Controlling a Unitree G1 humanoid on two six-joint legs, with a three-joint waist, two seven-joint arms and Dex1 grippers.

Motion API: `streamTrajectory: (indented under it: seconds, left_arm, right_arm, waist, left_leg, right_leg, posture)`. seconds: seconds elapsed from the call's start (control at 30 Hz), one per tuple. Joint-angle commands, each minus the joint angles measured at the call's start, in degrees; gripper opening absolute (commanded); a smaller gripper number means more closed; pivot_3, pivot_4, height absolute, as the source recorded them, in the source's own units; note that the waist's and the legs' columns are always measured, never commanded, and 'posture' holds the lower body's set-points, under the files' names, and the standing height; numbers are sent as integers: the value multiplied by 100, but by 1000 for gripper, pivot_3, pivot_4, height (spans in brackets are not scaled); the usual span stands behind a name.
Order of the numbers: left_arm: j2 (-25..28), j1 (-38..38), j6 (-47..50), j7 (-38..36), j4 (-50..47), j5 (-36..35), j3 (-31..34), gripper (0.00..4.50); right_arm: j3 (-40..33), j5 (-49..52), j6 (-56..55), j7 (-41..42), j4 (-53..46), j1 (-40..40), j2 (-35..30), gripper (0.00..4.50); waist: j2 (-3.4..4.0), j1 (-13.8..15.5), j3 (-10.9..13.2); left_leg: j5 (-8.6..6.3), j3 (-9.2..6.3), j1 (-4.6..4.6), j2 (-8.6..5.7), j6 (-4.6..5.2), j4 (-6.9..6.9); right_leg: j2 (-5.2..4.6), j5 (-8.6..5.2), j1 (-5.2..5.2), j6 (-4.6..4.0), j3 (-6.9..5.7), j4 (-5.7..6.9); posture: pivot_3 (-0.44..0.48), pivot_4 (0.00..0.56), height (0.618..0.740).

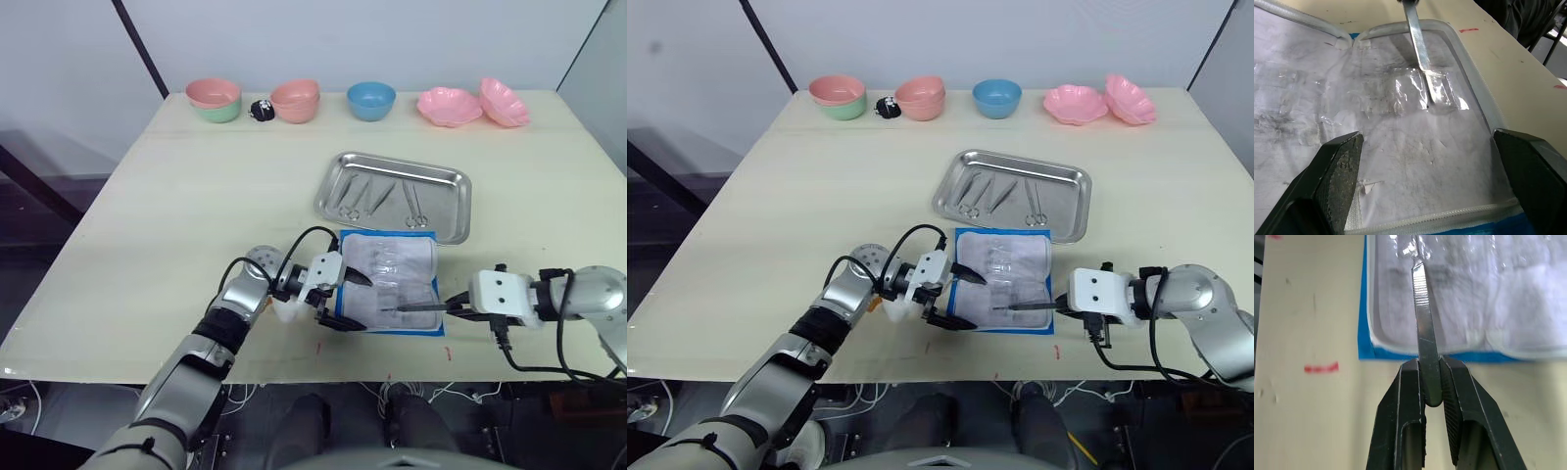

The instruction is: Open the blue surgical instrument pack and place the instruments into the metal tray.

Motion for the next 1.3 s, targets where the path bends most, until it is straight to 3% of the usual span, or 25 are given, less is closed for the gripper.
streamTrajectory:
  seconds: [0.03,0.43,0.6,0.87,1.03,1.3]
  left_arm:
    - [206,376,320,178,739,580,-250,4500]
    - [196,349,288,163,790,591,-261,4500]
    - [198,355,267,148,801,592,-265,4500]
    - [159,339,262,169,806,593,-269,4500]
    - [176,338,268,174,805,598,-261,4500]
    - [203,340,290,170,771,595,-249,4500]
  right_arm:
    - [-468,202,-180,51,-75,135,-125,30]
    - [-1856,854,-596,414,79,1133,-191,30]
    - [-2290,1311,-160,211,-15,1268,15,30]
    - [-2305,2136,1287,-1051,-295,679,793,30]
    - [-2116,2511,2336,-2223,-357,-86,1493,30]
    - [-1440,1778,3366,-4138,435,-1482,2421,30]
  waist:
    - [0,-1,0]
    - [2,6,1]
    - [2,7,1]
    - [3,11,1]
    - [6,12,2]
    - [27,11,-8]
  left_leg:
    - [0,0,0,0,0,0]
    - [0,5,-6,1,0,-1]
    - [0,5,-5,1,0,-2]
    - [0,4,-6,1,0,-2]
    - [0,3,-7,1,0,-2]
    - [1,-5,-22,0,3,-2]
  right_leg:
    - [0,0,0,0,0,0]
    - [1,0,1,1,0,-9]
    - [1,0,1,0,0,-9]
    - [2,0,1,0,1,-9]
    - [1,1,0,1,3,-9]
    - [8,1,-8,-1,-3,-9]
  posture:
    - [0,150,740]
    - [0,150,740]
    - [0,150,740]
    - [0,150,740]
    - [0,150,740]
    - [0,150,740]
